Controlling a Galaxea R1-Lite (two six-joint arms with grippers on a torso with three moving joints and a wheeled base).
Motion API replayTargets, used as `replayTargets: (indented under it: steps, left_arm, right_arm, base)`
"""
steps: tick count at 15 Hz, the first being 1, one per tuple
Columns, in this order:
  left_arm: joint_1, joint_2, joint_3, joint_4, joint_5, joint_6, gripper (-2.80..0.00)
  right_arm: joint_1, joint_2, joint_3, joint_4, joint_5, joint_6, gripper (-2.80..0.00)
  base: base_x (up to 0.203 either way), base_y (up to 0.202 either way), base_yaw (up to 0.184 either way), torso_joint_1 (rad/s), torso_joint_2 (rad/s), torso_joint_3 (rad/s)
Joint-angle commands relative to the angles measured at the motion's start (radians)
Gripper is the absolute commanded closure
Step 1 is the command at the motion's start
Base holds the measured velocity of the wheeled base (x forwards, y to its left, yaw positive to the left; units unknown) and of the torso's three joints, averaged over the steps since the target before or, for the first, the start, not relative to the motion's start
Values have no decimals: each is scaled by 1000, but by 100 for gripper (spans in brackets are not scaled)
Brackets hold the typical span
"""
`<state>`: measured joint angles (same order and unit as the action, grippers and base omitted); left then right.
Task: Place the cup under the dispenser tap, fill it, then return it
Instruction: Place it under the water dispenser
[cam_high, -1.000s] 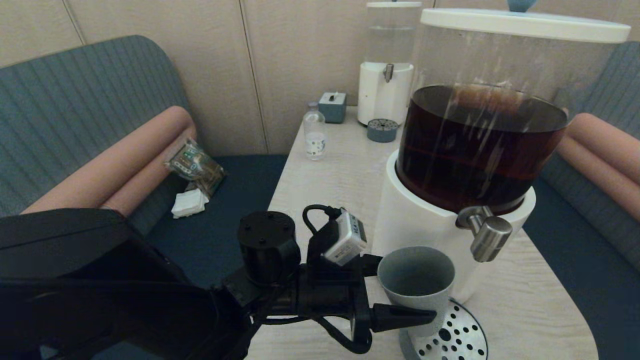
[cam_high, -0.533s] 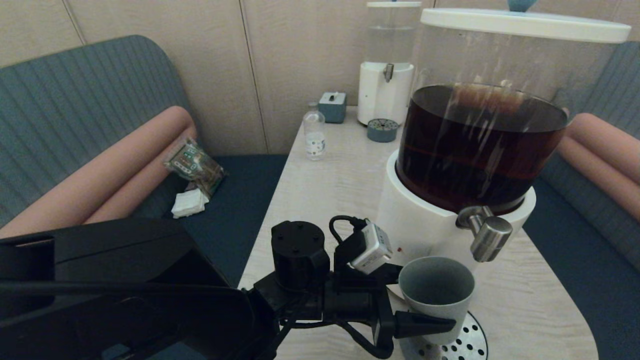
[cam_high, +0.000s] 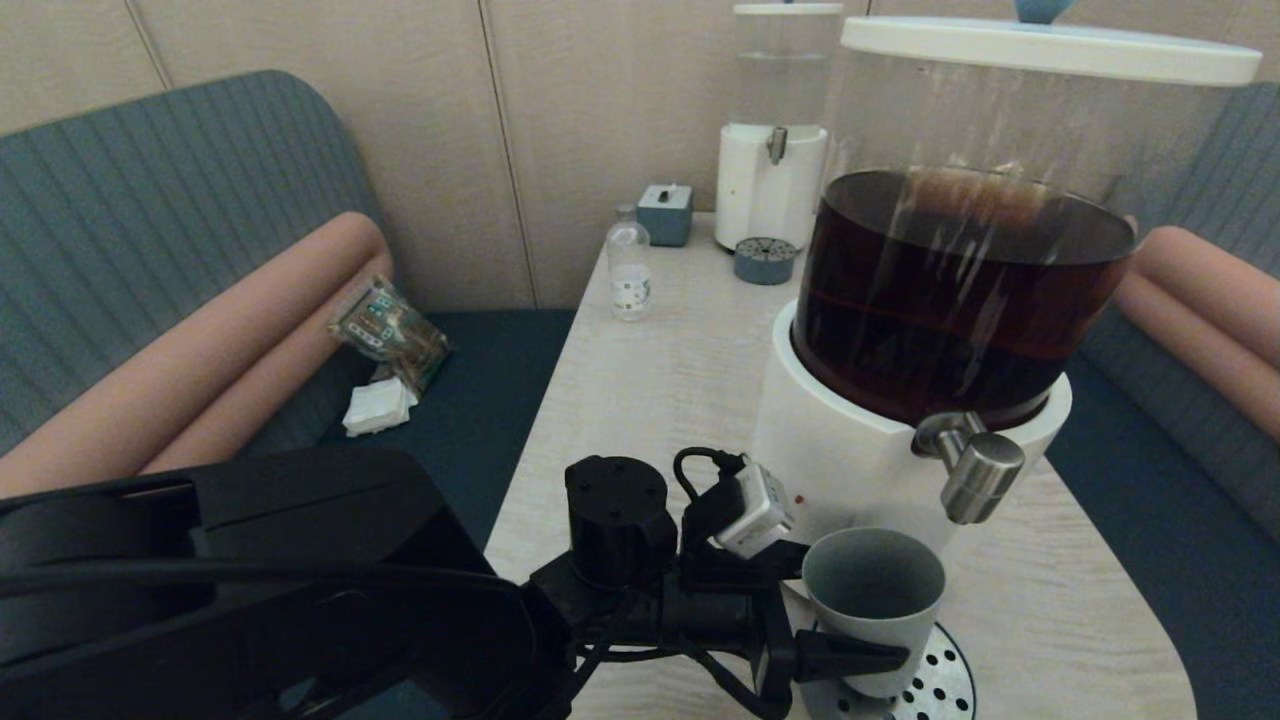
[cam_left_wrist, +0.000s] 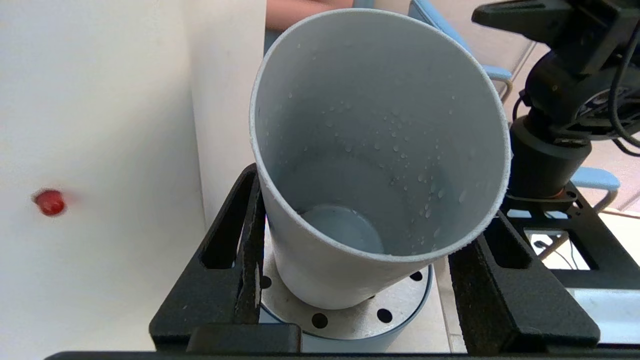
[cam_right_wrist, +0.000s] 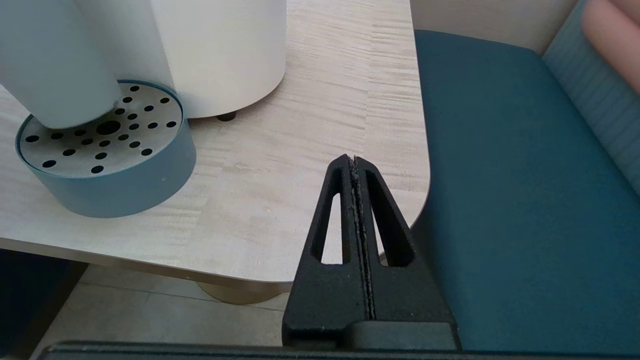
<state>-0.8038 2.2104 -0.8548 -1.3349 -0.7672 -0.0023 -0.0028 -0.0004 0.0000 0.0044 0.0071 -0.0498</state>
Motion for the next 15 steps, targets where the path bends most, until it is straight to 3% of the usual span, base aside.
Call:
replayTargets:
  steps: [1,15]
  left_arm:
    - [0,6,-1,-7,-4,-1,0]
    - [-29,38,-13,-6,2,-4,0]
  right_arm:
    - [0,-4,9,0,1,-1,0]
    - [1,-4,9,0,1,1,0]
  base:
    - [0,0,0,0,0,0]
    - [0,0,0,0,0,0]
